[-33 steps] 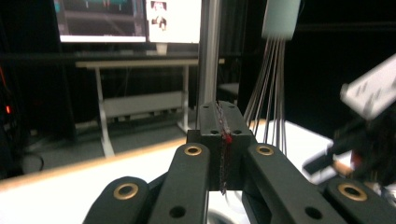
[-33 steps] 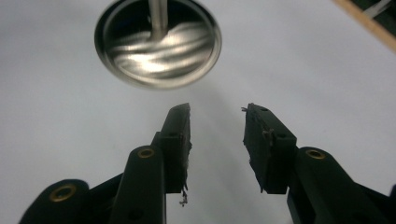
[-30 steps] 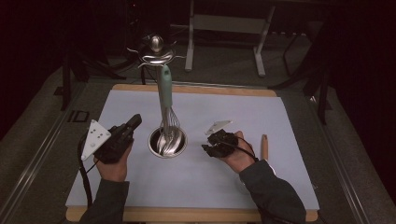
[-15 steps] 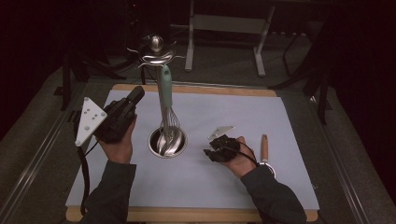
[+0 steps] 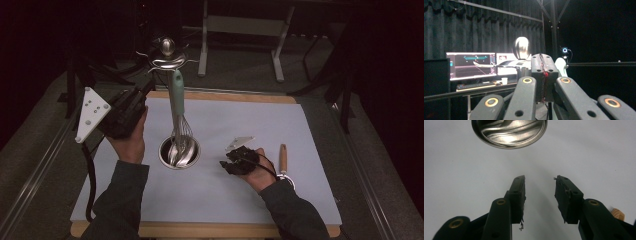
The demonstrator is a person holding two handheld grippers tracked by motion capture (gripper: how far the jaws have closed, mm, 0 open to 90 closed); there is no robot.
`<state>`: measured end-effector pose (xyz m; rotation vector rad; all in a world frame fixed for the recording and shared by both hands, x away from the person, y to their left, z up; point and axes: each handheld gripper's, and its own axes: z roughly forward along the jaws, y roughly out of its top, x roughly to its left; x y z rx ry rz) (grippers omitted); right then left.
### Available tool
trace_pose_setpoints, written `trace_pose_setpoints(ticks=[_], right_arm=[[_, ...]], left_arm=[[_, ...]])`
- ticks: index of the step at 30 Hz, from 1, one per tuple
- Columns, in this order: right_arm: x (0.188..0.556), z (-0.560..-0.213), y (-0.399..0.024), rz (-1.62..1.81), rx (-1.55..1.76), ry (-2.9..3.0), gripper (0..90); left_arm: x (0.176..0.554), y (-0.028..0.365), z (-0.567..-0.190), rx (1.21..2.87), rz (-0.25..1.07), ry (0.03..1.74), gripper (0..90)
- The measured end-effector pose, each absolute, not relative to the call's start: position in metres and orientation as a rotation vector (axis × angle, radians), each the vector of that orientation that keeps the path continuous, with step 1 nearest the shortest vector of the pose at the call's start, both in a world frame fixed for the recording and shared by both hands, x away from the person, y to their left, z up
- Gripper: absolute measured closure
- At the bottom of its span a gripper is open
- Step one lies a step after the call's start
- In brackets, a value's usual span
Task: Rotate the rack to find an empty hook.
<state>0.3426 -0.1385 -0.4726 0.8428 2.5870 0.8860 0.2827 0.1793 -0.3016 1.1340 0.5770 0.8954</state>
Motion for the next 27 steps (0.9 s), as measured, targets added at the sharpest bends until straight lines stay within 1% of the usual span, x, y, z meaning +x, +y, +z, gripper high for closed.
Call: trace_pose_setpoints(ticks=[27], right_arm=[[0.342, -0.474, -0.147, 0.907, 0.855, 2.577, 59.7]], left_arm=[[0.305, 0.191, -0.305, 1.11, 0.893, 0.654, 89.8]])
